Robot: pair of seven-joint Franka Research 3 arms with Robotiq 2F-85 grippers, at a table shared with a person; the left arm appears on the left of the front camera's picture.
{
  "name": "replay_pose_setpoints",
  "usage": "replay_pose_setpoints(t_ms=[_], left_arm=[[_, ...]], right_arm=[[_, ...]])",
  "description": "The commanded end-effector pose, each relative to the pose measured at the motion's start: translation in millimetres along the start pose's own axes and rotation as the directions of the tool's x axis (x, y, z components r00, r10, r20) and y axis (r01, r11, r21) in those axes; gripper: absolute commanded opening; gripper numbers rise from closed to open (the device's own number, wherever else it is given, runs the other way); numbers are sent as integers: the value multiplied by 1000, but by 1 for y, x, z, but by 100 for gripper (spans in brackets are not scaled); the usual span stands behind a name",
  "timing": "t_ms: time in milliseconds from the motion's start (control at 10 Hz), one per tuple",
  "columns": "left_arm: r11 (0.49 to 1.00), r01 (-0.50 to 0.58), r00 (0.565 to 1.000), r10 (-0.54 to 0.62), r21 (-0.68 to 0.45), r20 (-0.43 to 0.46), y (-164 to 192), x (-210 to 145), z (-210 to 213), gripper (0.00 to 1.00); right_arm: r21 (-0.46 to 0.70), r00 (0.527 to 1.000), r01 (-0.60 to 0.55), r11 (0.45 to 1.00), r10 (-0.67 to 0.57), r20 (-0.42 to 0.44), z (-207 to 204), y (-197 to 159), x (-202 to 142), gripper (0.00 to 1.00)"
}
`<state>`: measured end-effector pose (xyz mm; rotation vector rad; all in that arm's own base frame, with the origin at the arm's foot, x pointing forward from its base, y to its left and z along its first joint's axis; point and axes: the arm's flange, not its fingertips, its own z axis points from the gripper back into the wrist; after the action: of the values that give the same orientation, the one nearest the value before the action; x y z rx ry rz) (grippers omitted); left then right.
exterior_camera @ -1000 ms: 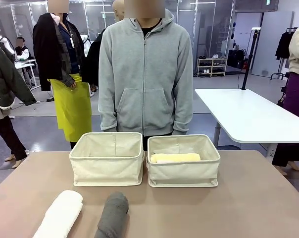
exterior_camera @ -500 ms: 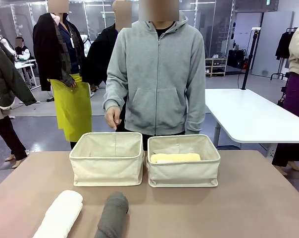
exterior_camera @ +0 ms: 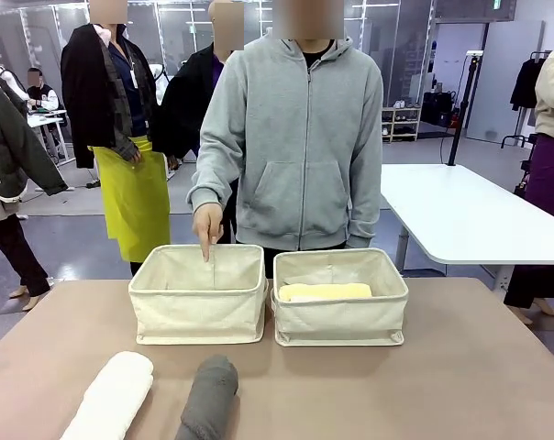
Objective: Divide the towels into two baskets.
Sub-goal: Pick up one hotel-folded towel from the bottom of the table and place it in the Fabric basket indicated by the person.
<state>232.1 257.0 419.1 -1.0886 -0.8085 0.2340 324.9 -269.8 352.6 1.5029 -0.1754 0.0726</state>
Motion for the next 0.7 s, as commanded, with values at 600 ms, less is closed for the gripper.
replay_pose_setpoints(t_ms=[600], left_arm=[[992,123,952,-109,29,-286,-51,-7,-40,100]], right_arm=[[13,1000,-19,1000,19,-1,0,1,-1,100]])
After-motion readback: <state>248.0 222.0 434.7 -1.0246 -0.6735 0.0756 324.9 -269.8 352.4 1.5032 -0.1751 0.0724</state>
